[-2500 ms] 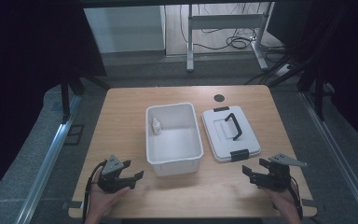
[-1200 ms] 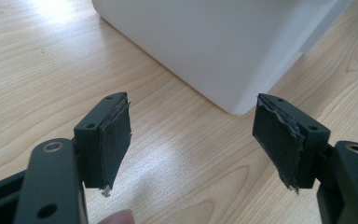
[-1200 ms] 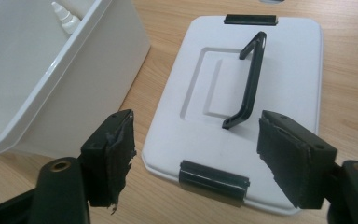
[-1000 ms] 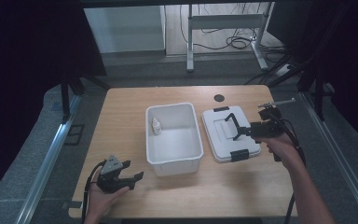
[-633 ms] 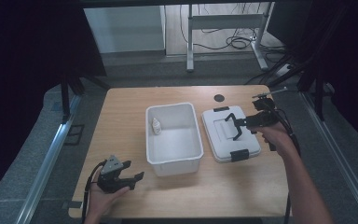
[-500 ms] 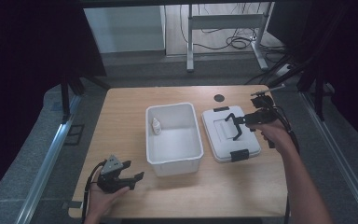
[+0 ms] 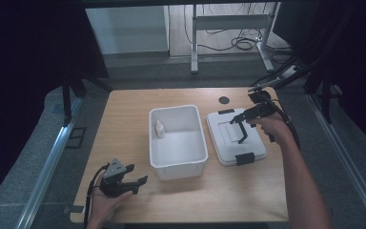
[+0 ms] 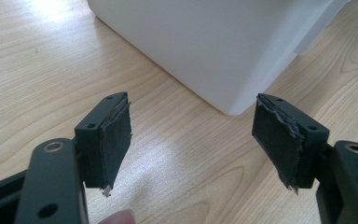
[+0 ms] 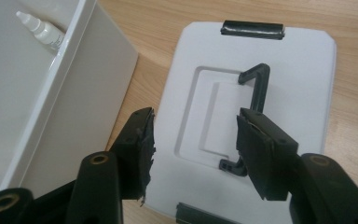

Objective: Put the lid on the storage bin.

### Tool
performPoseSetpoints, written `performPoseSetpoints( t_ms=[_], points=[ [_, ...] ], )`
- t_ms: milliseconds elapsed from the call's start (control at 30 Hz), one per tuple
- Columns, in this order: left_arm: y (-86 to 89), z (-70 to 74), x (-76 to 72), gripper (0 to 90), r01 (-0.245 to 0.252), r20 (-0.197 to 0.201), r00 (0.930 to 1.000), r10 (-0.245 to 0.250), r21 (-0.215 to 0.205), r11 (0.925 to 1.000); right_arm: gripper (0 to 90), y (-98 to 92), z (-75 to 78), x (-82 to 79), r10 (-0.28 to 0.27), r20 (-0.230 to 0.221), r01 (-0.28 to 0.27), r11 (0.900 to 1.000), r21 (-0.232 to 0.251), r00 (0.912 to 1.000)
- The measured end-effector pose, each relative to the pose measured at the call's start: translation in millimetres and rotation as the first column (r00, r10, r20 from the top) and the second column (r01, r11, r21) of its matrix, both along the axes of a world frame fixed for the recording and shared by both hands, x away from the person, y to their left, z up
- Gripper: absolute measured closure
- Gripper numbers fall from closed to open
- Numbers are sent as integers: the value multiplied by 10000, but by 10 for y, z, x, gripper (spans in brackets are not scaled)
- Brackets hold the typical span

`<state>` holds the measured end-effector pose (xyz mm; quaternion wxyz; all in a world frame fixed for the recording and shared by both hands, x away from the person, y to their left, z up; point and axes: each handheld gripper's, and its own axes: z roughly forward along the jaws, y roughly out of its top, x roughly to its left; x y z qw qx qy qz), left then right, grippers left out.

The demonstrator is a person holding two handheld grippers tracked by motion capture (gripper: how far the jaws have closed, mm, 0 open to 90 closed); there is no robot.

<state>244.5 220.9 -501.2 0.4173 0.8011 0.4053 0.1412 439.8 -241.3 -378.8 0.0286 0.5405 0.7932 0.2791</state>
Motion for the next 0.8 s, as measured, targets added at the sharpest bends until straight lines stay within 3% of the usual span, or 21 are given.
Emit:
performPoseSetpoints(
  t_ms=[467,800],
  points=[
    [-10,8,-4,284,39,-2,10000,-39,-16,10000,569,35,-230,311,-161,-1098,71,9966,-824,9938],
    [-2,9,-2,284,40,-9,10000,-40,-34,10000,580,55,-381,422,-298,-1494,122,9930,-1174,9883]
  ],
)
